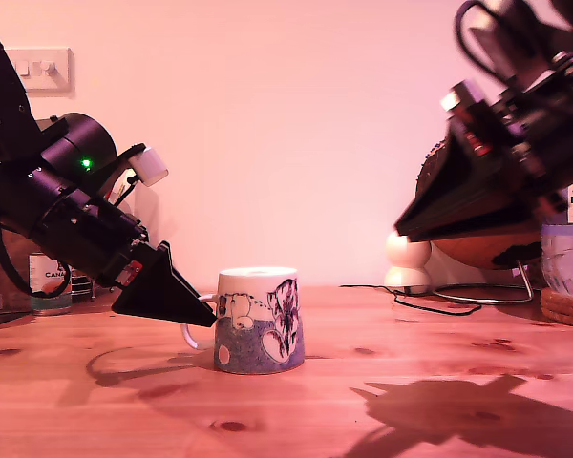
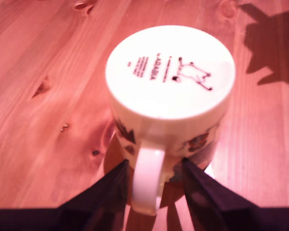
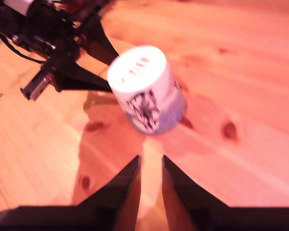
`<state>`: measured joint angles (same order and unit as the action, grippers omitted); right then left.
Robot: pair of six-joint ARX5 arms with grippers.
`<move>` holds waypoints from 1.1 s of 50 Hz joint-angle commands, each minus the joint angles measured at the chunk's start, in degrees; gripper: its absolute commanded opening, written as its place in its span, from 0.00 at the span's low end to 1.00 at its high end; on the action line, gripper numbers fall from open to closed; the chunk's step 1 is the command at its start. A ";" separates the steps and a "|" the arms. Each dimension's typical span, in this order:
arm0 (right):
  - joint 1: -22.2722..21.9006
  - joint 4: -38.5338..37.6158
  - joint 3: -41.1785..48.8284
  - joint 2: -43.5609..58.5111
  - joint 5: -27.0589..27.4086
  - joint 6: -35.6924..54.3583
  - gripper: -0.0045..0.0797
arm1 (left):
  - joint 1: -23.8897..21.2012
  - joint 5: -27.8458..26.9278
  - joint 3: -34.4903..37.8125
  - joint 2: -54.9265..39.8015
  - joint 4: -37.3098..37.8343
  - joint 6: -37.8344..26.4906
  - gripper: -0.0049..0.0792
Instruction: Lift the coffee cup and remove the coffee capsule that is hidden under it
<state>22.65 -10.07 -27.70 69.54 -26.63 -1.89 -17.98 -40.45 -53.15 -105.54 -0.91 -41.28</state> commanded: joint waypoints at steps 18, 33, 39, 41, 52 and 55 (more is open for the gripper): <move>2.05 -19.67 13.33 1.03 -0.28 -7.15 0.19 | -0.09 -0.46 0.42 -1.01 -0.52 -0.74 0.42; 4.83 -20.52 14.56 1.07 1.25 -7.17 0.19 | -0.15 -0.72 0.42 -1.16 -0.61 -0.81 0.27; 4.83 -20.52 14.56 1.07 1.51 -7.30 0.19 | -0.42 -1.49 0.42 -1.20 -0.57 -0.81 0.13; 4.83 -20.52 14.56 1.07 1.53 -7.34 0.19 | -0.55 -1.55 0.42 -1.20 -0.57 -0.81 0.12; 4.83 -20.50 14.53 1.07 1.73 -7.37 0.19 | -0.79 -2.01 0.42 -1.20 -0.46 -0.79 0.03; 4.81 -20.48 14.53 1.07 1.77 -7.37 0.19 | -0.79 -2.16 0.42 -1.20 -0.42 -0.76 0.03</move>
<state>27.11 -30.00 -14.02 70.52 -24.91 -9.06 -18.39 -41.74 -53.15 -105.54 -1.21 -42.11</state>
